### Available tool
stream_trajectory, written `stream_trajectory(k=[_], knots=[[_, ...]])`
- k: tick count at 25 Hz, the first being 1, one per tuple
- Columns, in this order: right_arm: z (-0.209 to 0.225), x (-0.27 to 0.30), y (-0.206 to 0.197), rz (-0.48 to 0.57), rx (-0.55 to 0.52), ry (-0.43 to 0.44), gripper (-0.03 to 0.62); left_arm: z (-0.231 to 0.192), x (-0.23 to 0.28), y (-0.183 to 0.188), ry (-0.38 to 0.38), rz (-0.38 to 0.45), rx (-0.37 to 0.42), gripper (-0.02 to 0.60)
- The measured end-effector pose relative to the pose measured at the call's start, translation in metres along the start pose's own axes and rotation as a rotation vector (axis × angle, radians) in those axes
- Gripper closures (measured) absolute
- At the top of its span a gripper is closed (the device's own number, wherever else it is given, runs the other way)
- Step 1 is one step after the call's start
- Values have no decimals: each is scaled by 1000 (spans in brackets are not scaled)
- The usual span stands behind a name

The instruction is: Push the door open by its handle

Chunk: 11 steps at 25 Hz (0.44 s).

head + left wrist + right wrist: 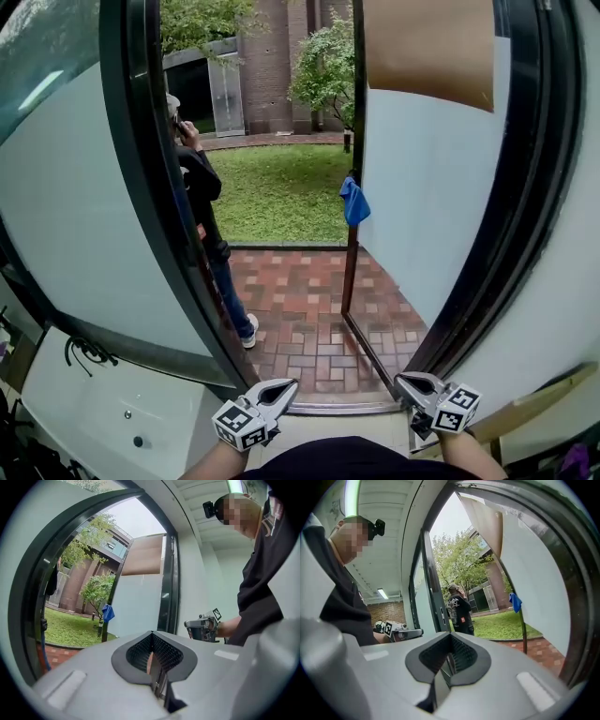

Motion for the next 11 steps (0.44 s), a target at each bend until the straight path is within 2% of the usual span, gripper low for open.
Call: stream_trajectory(k=[4,11], knots=[[-13,-1,2,-7,-9,15,594,4,-7,8,4,-4,6,581],[-10,8,-13,-21,-10,15,594,-4,-4,-10,-22,-17,12,581]])
Point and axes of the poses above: the fingertips, and each gripper's own axes: x forward along the fingers, z to its right, y out of its top, the point moved 1 cm from there along -x, backward along the fingers, and after that the axes turned 4 degrees about -y, right-handed, at the moved point
